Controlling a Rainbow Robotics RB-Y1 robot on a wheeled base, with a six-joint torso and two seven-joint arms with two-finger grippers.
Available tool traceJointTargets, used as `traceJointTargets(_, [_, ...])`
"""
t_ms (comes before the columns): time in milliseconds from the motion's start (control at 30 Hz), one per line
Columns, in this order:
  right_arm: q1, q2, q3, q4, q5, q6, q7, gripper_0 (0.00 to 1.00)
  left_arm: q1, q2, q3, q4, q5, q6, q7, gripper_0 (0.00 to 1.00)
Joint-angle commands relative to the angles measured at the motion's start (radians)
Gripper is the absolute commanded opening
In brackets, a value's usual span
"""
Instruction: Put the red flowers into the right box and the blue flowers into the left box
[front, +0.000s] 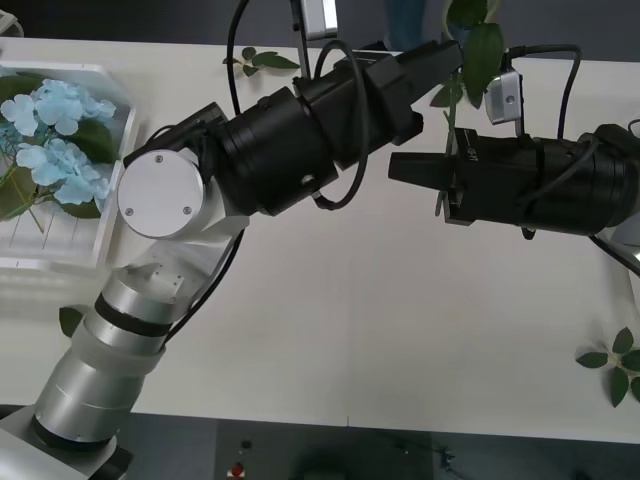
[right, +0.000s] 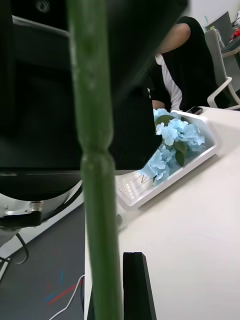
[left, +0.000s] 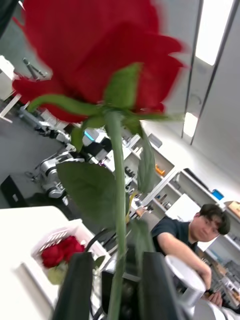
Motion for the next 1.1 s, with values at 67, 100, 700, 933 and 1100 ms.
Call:
traceJointTargets(67, [-0.018,0.014,-0.018,-0.012,0.003,0.010,-0.027,0.00,0.034,0.119,0.035,-0.022,0.154,0.001,-0.052,0.77])
traceJointTargets(100, [-0.018,0.014,-0.018,-0.012,0.003,0.012,-0.025,0.00,0.045,0.145,0.034,-0.030,0.206,0.001,-0.055,0.77])
traceJointTargets(700, [-0.107,-0.402,-0.018,0.045,0.015,0.009,-0.346,0.00,0.046,0.363,0.323,0.182,0.110,0.449,-0.058,0.77])
traceJointTargets(933, [-0.101,-0.577,-0.018,0.173,0.175,0.070,-0.536,0.00,-0.055,0.323,0.535,0.372,-0.022,0.782,-0.058,0.90])
traceJointTargets(1100, [-0.063,-0.667,-0.018,0.242,0.285,0.093,-0.668,0.00,-0.055,0.346,0.573,0.372,-0.157,0.854,-0.046,1.00])
